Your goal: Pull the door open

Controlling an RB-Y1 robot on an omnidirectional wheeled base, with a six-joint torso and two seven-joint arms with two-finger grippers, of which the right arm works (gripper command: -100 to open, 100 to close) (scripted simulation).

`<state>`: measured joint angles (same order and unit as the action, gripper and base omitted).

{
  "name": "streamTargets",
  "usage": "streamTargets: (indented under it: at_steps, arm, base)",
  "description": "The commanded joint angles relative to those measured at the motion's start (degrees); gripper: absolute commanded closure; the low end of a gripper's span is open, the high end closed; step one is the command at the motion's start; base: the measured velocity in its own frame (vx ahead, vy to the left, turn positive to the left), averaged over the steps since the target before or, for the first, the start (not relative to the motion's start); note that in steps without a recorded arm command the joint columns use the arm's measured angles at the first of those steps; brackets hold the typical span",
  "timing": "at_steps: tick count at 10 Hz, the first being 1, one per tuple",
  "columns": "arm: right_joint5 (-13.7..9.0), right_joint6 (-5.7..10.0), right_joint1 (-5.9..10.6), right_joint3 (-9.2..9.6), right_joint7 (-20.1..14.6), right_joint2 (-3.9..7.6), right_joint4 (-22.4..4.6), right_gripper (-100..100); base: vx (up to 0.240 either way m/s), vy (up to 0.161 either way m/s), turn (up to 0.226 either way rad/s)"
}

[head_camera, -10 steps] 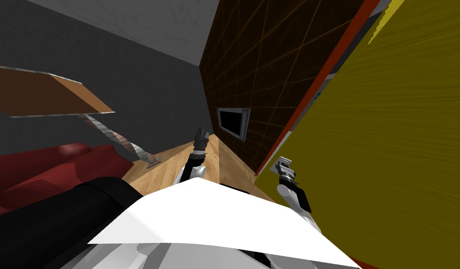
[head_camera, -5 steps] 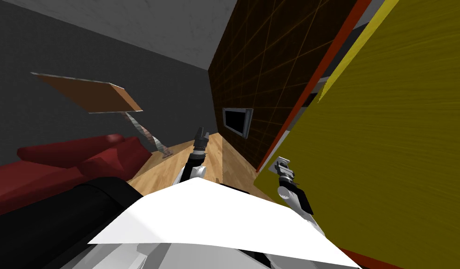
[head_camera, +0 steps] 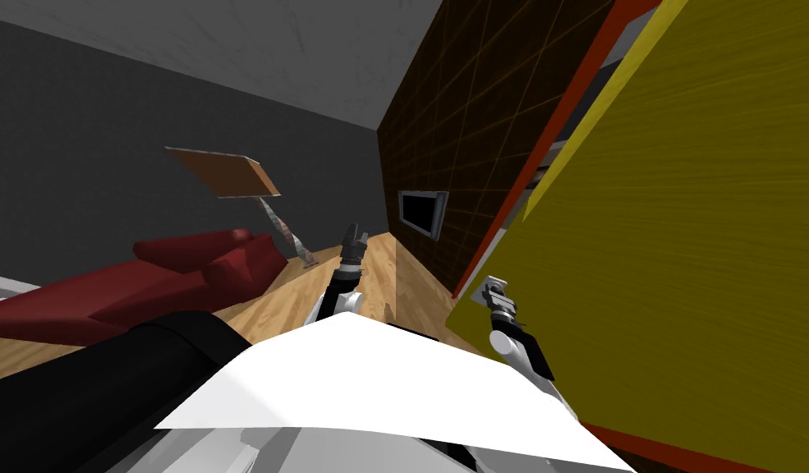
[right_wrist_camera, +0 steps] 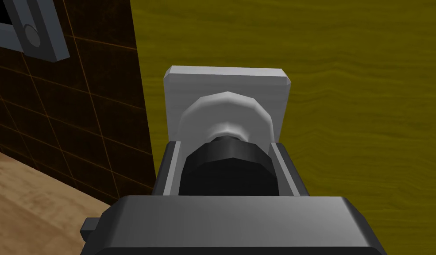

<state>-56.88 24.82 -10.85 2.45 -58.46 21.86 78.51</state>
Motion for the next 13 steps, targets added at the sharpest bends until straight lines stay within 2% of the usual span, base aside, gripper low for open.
streamTargets:
  at_steps: [1, 9, 10, 13]
  arm:
    - [0.1, 0.32, -0.43, 0.76, -0.67, 0.54, 0.49, 100]
    - [0.43, 2.13, -3.11, 4.97, -4.74, 4.94, 3.18, 100]
    - [0.35, 1.83, -2.84, 4.54, -4.3, 4.6, 2.92, 100]
    - [0.65, 2.57, -3.7, 6.17, -5.85, 6.13, 3.48, 100]
  base:
    - [-0.215, -0.032, 0.107]
    - [-0.208, -0.037, 0.125]
    - [-0.105, -0.006, 0.036]
    - [-0.179, -0.044, 0.125]
